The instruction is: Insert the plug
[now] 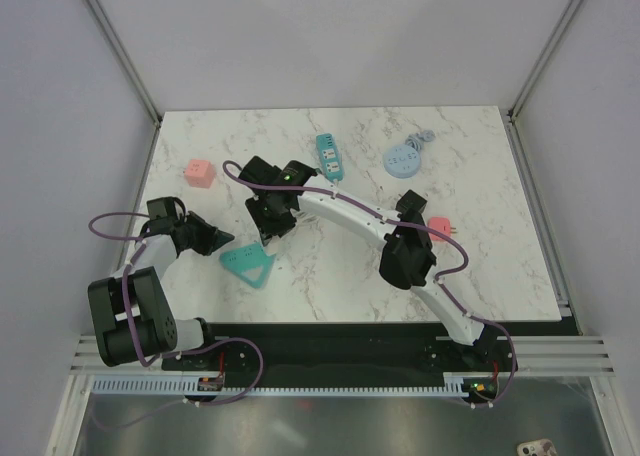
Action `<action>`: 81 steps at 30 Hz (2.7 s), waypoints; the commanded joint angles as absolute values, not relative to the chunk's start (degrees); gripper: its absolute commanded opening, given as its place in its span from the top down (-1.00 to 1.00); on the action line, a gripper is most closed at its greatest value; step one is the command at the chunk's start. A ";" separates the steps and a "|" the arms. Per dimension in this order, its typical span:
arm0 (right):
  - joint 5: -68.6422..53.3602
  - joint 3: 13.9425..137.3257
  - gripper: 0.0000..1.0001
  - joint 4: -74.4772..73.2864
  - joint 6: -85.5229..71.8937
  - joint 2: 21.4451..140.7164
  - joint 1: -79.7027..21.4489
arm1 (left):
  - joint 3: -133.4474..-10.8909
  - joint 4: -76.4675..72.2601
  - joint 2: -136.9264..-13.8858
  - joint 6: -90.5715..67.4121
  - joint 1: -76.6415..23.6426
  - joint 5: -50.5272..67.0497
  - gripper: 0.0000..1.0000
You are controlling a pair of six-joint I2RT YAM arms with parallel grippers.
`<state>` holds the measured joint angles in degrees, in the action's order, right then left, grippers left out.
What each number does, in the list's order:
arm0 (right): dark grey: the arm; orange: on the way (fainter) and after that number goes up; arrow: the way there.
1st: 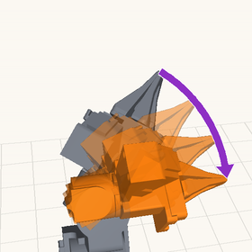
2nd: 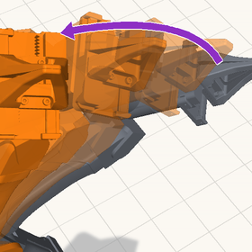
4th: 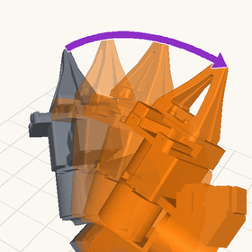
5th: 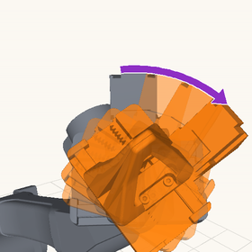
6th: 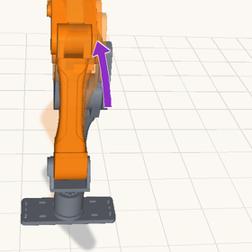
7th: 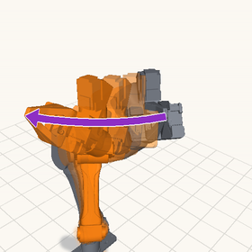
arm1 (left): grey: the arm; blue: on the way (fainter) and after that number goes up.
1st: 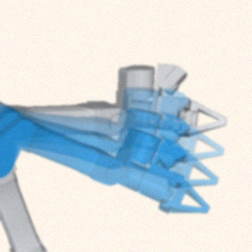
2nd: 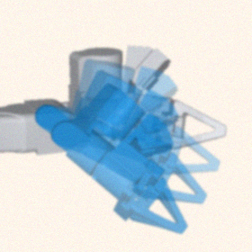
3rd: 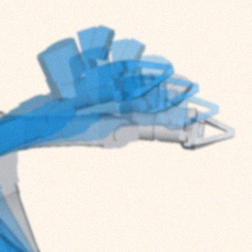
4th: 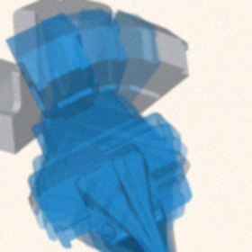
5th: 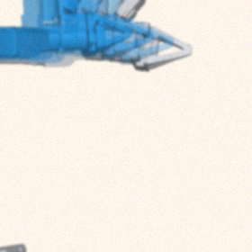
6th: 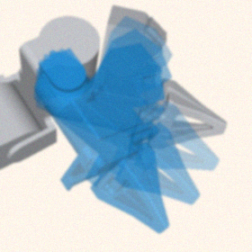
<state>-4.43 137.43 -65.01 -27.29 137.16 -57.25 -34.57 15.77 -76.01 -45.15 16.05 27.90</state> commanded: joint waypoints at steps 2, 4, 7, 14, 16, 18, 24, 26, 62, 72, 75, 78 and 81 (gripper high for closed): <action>-5.45 139.57 1.00 -63.63 -28.48 138.51 -57.22 | -34.54 13.80 -75.32 -45.35 16.44 29.53 0.95; -5.54 139.48 1.00 -63.63 -28.65 138.78 -57.22 | -34.45 13.80 -75.15 -45.26 16.61 29.62 0.95; -5.45 139.31 1.00 -63.63 -29.09 139.13 -57.22 | -34.19 13.89 -74.88 -45.18 16.44 29.62 0.95; -4.31 138.25 1.00 -64.33 -29.97 138.78 -57.30 | -34.45 13.80 -74.62 -45.09 16.52 29.79 0.96; -3.87 138.25 1.00 -64.69 -30.32 138.78 -57.39 | -34.28 13.80 -74.44 -45.09 16.52 29.79 0.96; -3.17 138.34 1.00 -65.39 -30.41 138.52 -57.48 | -33.93 13.80 -74.36 -45.09 16.44 29.79 0.96; -3.78 138.78 1.00 -65.57 -30.67 138.34 -57.92 | -34.10 13.89 -74.27 -44.82 16.52 29.88 0.95; -4.22 139.30 1.00 -65.48 -30.76 138.51 -58.01 | -34.19 13.89 -74.09 -44.82 16.52 29.88 0.96; -1.67 139.66 1.00 -72.07 -29.09 140.53 -59.50 | -30.59 23.73 -68.03 -42.98 16.44 20.31 0.96; -2.99 143.17 1.00 -68.56 -27.95 142.65 -59.50 | -27.07 21.80 -67.85 -45.88 16.44 21.44 0.95; -4.04 143.17 1.00 -67.50 -27.69 143.17 -59.50 | -25.76 20.92 -67.06 -46.93 16.35 22.67 0.95; -3.96 142.65 1.00 -67.41 -26.98 143.70 -59.50 | -24.61 19.69 -66.53 -47.90 15.82 23.99 0.96; -3.78 142.12 1.00 -67.33 -26.54 144.23 -59.59 | -24.70 19.69 -67.32 -47.29 15.29 24.17 0.95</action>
<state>-2.74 141.47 -68.97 -27.57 141.21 -59.05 -26.33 17.87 -66.54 -47.09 16.01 24.69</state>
